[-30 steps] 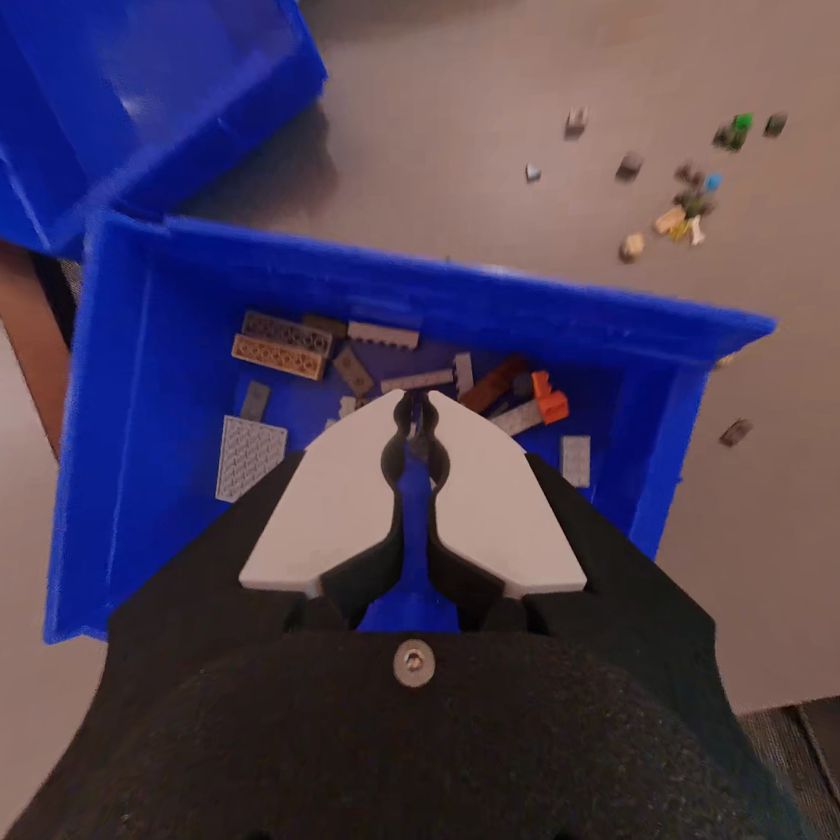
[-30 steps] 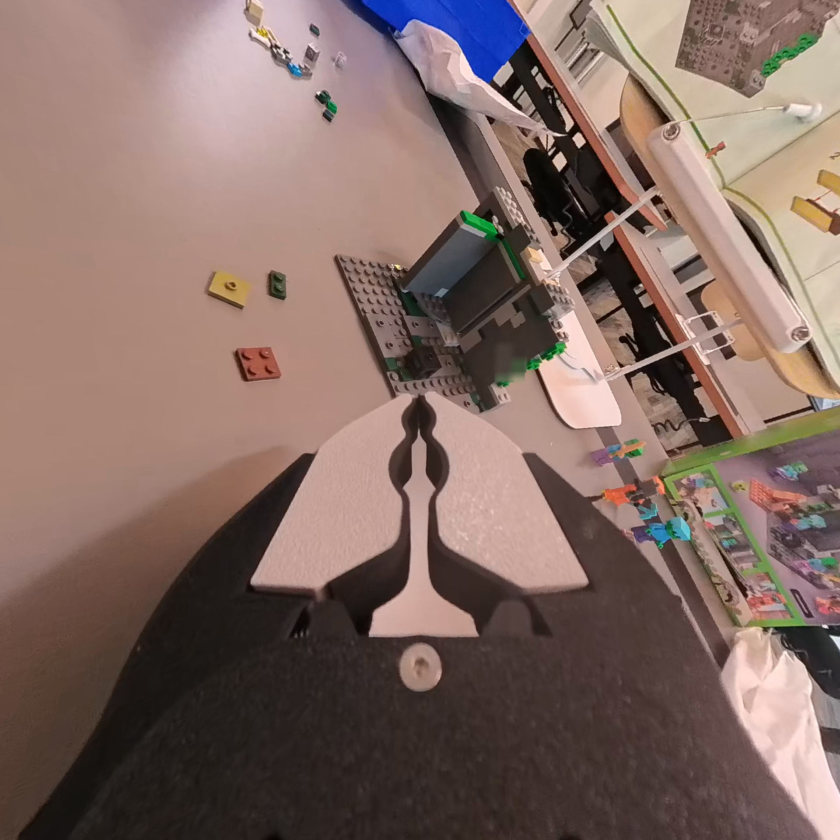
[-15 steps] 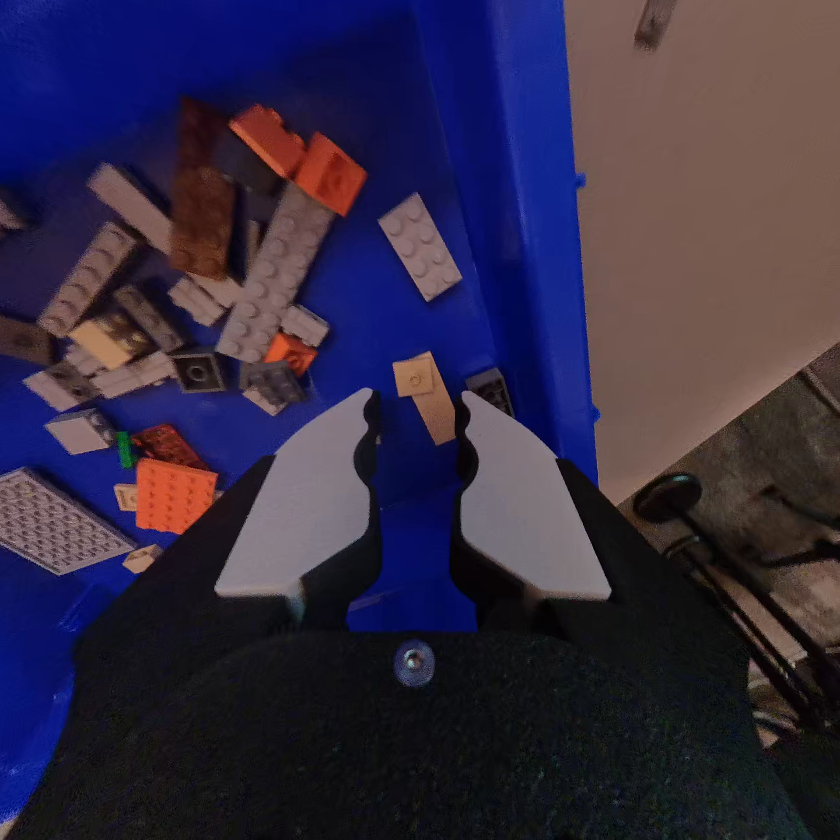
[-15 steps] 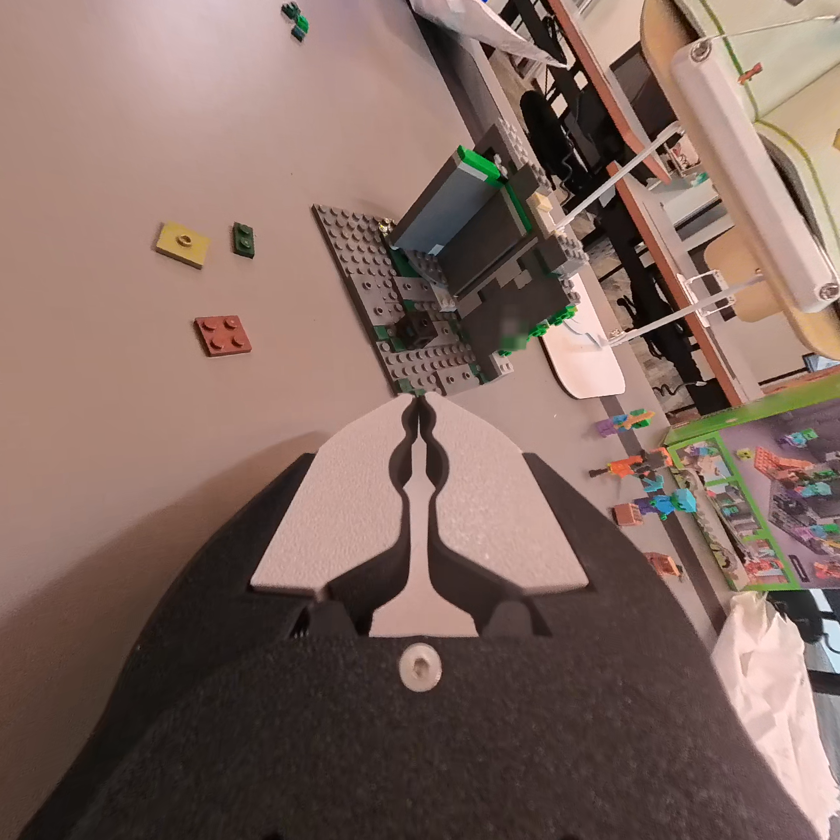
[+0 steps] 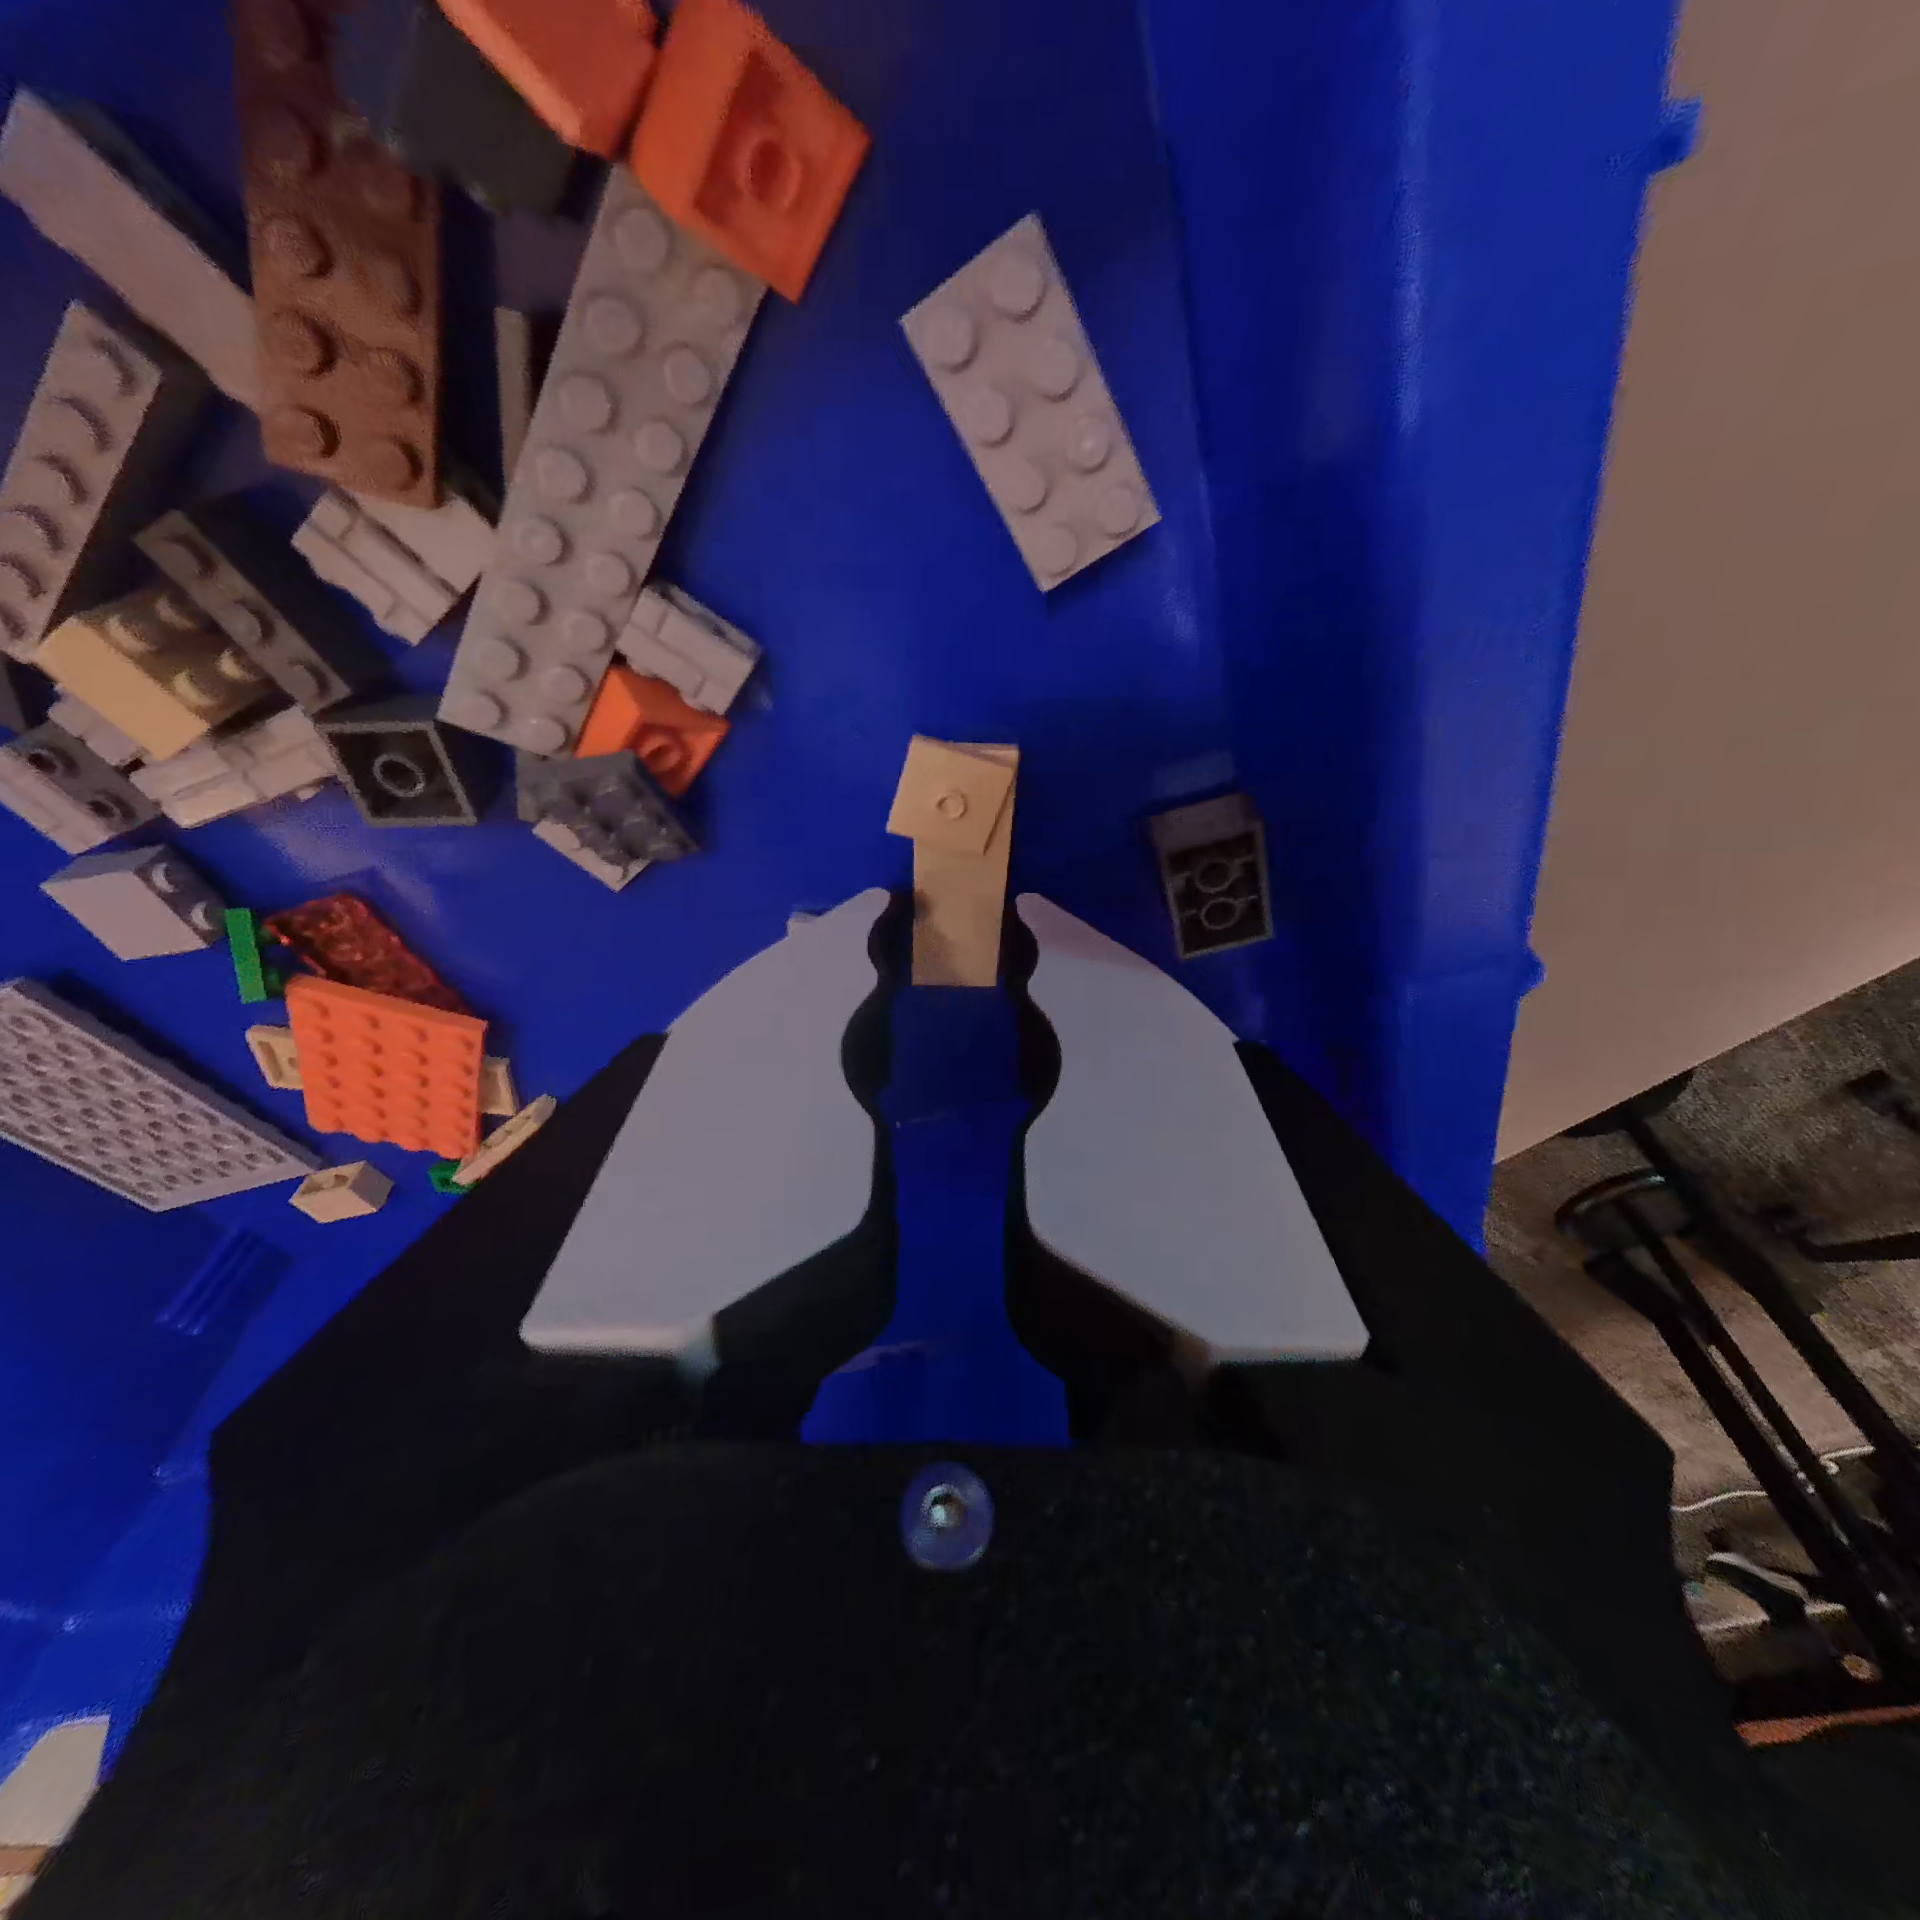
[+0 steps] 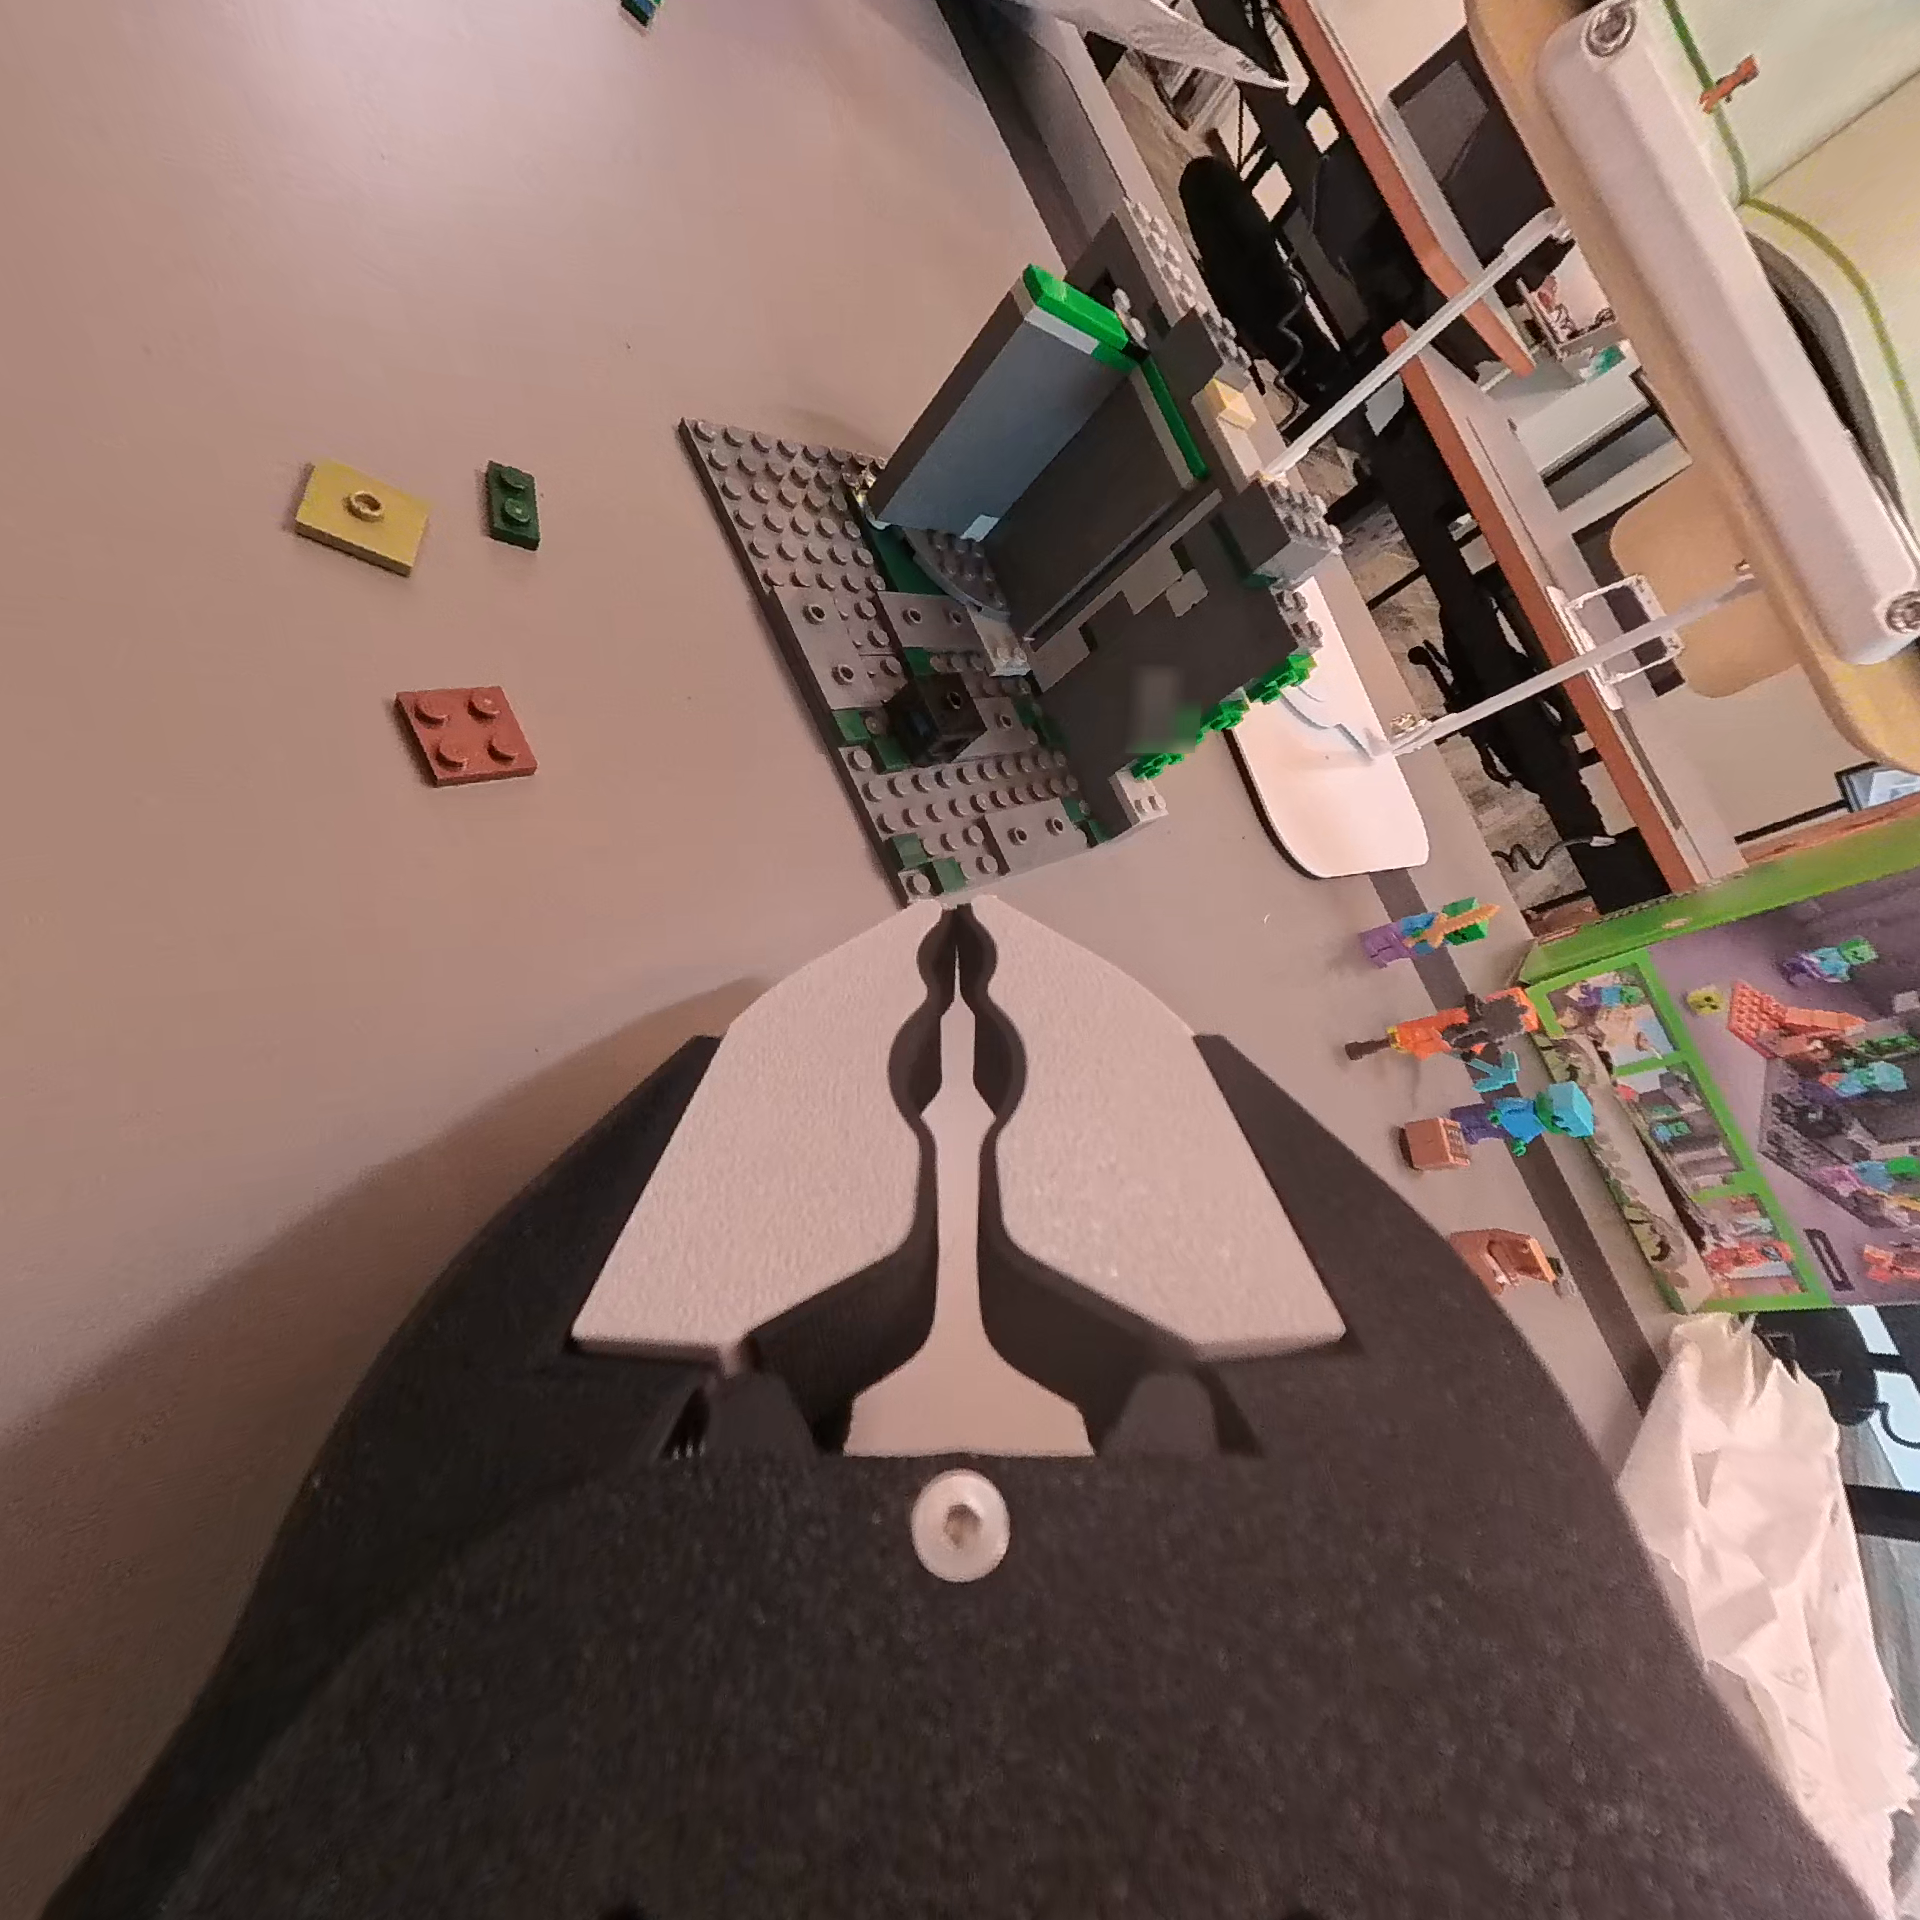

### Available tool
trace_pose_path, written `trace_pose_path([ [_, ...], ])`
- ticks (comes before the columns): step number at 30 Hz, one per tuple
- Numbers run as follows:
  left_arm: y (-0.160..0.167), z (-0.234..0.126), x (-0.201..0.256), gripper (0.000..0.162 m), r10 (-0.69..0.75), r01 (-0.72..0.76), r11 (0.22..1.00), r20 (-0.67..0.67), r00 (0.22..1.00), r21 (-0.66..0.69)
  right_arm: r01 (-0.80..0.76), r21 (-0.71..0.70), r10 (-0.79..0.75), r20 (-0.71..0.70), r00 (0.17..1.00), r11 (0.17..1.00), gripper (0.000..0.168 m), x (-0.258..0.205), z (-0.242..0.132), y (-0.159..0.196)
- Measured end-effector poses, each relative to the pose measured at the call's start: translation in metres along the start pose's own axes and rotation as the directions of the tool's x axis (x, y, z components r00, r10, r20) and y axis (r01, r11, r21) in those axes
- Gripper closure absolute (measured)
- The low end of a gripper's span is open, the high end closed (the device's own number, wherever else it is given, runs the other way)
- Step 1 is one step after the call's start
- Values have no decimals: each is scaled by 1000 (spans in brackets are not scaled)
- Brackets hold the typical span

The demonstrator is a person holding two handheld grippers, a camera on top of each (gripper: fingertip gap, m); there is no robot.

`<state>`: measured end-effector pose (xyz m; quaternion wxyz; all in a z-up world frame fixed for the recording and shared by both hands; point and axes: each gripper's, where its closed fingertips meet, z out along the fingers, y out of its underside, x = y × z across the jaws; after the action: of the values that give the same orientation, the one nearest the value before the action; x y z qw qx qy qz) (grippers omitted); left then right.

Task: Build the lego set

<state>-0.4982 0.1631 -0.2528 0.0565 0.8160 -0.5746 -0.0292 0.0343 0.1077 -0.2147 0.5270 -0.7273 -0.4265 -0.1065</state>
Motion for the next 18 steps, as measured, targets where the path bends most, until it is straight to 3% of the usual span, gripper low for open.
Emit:
trace_pose_path([
  [18, 8, -4, -6, 146, 59, -57, 998, 80, 995, -26, -1, 24, 1, -20, 1000, 1000, 168, 6, -7, -6],
])
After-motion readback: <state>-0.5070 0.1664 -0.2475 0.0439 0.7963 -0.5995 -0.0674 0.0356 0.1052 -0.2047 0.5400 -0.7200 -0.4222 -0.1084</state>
